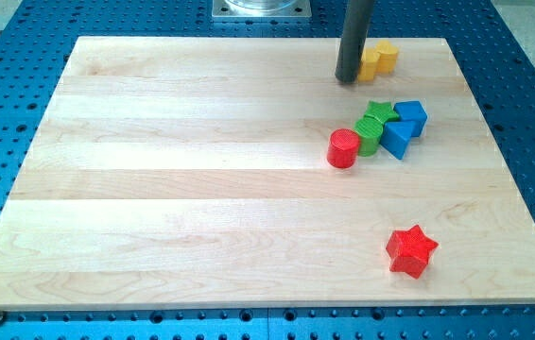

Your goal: Move the blue cube vertically above the red circle

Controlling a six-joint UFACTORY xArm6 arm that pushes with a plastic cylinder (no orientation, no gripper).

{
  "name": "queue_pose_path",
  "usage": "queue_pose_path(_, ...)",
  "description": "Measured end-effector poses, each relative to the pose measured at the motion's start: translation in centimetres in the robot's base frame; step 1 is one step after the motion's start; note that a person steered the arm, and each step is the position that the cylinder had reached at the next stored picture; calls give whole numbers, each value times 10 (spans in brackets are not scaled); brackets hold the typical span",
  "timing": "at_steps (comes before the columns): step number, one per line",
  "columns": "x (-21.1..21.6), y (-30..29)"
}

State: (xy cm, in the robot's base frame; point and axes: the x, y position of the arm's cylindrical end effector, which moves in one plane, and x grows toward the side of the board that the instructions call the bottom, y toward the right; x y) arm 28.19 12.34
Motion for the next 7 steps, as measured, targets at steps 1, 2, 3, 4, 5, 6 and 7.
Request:
queue_pose_path(1, 0, 0)
queue_pose_path(2, 0, -14)
queue_pose_path(3, 21, -14)
queue_pose_path(4, 53, 14)
queue_pose_path(5, 60, 76)
queue_pose_path(6, 59, 146)
queue_pose_path(7, 107, 112)
